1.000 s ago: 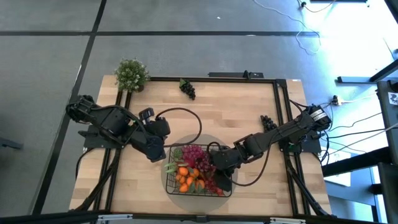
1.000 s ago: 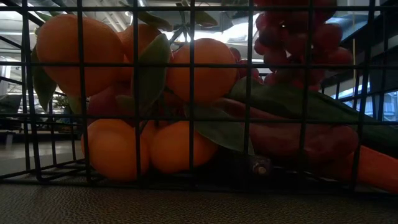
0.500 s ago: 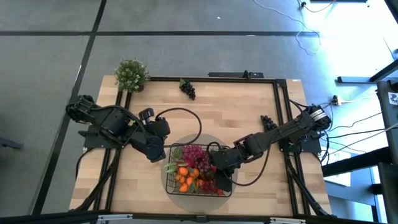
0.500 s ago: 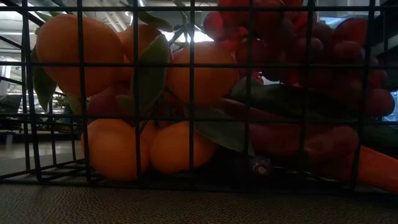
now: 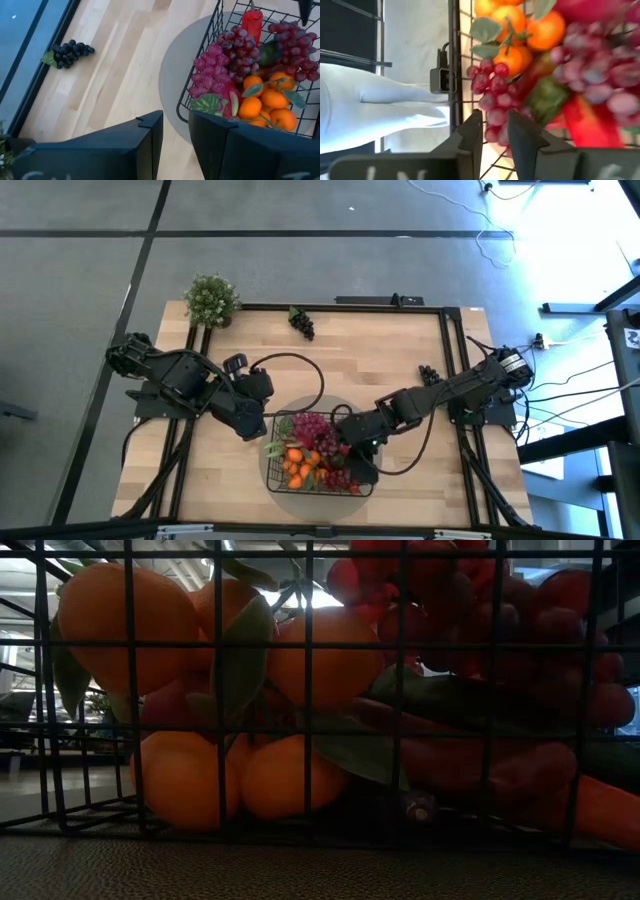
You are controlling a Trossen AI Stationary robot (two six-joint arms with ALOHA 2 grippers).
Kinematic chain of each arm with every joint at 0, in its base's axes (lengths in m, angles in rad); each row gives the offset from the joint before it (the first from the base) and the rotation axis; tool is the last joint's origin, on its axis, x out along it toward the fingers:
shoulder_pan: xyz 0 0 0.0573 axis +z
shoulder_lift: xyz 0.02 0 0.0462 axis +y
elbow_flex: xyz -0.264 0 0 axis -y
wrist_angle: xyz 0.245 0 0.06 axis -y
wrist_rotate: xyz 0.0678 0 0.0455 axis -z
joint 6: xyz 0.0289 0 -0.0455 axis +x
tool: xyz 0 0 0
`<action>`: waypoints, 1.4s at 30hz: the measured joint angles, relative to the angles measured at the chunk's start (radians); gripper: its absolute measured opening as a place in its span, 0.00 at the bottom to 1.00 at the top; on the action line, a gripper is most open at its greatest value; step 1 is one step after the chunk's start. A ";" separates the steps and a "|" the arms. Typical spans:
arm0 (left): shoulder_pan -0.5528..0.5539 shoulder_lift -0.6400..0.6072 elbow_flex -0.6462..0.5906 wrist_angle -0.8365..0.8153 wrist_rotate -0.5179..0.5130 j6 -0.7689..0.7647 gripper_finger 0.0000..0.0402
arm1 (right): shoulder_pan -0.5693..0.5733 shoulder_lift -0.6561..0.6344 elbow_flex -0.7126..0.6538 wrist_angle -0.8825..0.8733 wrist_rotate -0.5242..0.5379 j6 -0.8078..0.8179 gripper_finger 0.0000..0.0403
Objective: Build produce basket
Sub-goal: Put the bottom purple grapes into the black wire basket
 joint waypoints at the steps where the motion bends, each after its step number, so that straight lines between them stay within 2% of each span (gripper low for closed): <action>1: 0.000 0.000 0.000 0.000 0.000 -0.010 0.20 | -0.007 -0.005 0.005 -0.009 0.004 -0.008 0.18; 6: 0.000 0.000 0.000 -0.002 -0.001 -0.051 0.20 | -0.041 -0.016 0.091 -0.071 0.067 -0.092 0.15; 10: 0.003 -0.001 0.000 -0.007 -0.011 -0.055 0.20 | -0.071 -0.016 0.215 -0.231 0.221 -0.156 0.14; 14: 0.015 -0.001 0.000 -0.007 -0.022 -0.100 0.20 | -0.123 -0.017 0.313 -0.381 0.371 -0.130 0.14; 18: 0.019 0.000 0.000 -0.009 -0.023 -0.121 0.20 | -0.186 -0.017 0.374 -0.508 0.394 -0.099 0.14; 23: 0.019 0.000 0.000 -0.042 -0.023 -0.122 0.20 | -0.224 -0.027 0.403 -0.759 0.394 0.007 0.14; 27: 0.020 0.000 0.000 -0.045 -0.024 -0.122 0.20 | -0.225 -0.046 0.382 -0.932 0.450 0.125 0.14; 32: 0.027 0.000 0.000 -0.053 -0.029 -0.122 0.20 | -0.225 -0.146 0.276 -0.912 0.438 0.166 0.14; 42: 0.088 0.000 0.000 -0.051 -0.065 -0.124 0.20 | -0.256 -0.412 -0.105 -0.896 0.462 0.448 0.14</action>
